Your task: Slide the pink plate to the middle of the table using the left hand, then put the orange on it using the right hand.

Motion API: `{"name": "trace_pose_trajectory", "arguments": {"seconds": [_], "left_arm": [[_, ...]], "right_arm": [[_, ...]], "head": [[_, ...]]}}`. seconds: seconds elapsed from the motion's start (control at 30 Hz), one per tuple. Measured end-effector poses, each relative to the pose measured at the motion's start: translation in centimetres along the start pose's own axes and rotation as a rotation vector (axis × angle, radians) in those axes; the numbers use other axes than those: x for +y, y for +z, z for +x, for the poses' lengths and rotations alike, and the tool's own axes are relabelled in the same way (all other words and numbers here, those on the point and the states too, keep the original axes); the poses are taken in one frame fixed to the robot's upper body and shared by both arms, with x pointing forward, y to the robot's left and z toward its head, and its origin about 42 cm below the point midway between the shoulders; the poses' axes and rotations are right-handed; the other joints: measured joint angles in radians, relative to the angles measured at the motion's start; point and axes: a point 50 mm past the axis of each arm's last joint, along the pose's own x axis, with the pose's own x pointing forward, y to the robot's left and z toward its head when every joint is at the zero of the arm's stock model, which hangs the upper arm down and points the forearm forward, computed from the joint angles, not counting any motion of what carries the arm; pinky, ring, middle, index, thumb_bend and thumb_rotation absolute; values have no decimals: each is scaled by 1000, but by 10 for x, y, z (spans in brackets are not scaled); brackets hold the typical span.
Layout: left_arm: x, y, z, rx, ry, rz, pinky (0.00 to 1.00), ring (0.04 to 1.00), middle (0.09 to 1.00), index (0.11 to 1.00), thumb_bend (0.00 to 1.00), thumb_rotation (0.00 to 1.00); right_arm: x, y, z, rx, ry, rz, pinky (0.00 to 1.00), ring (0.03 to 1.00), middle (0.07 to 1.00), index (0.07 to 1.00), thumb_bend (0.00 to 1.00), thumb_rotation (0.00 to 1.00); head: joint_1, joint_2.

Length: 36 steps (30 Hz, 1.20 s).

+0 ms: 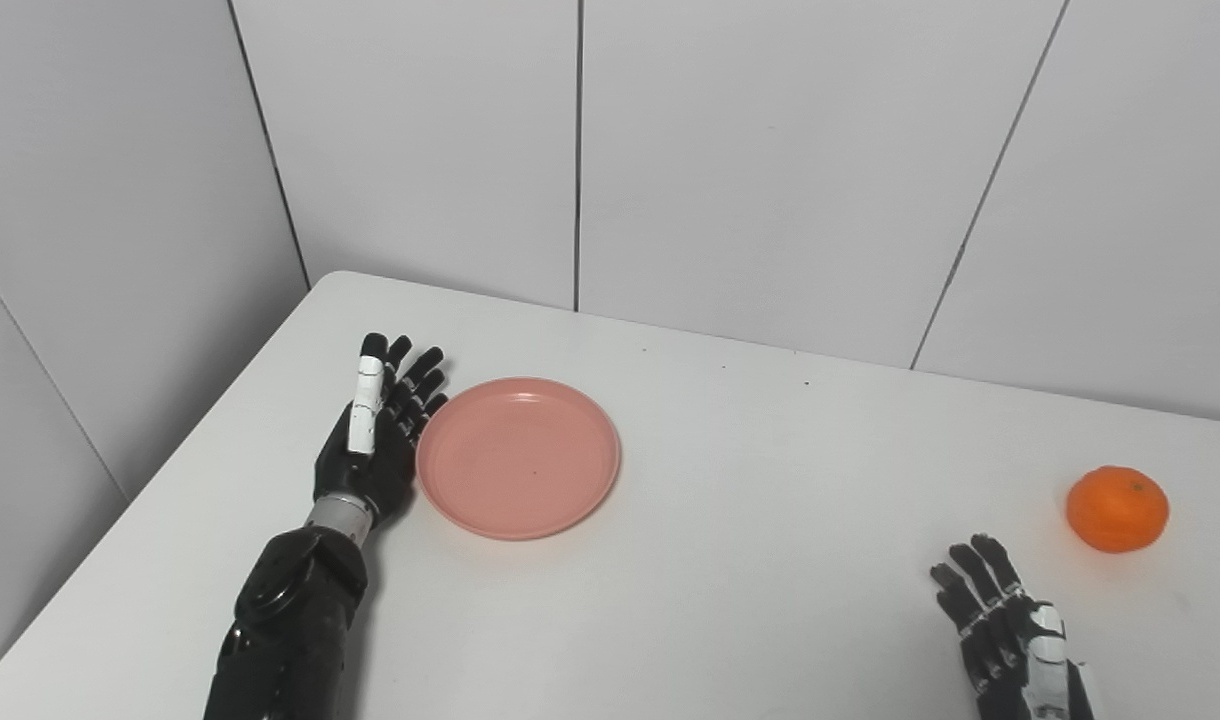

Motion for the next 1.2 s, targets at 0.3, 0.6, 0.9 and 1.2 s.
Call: {"name": "trace_pose_trajectory", "arguments": {"seconds": [0.3,0.6,0.9,1.2], "left_arm": [[-19,-7,-6,31,-24,31,958,971,914,987,917,814],[-30,-12,-7,41,-32,27,957,969,920,989,904,826],[-41,-18,-9,58,-55,12,960,966,915,988,899,832],[-56,-24,-12,85,-90,9,968,962,910,997,914,831]], "right_arm": [[2,0,0,-1,-2,6,929,869,892,890,735,963],[4,0,0,-4,-6,9,913,853,880,891,738,949],[8,-1,0,-2,-15,5,889,843,868,879,755,942],[10,-1,0,-3,-17,9,889,849,872,876,760,939]], "head": [[-12,6],[-21,8],[-37,11],[-67,20]]}}
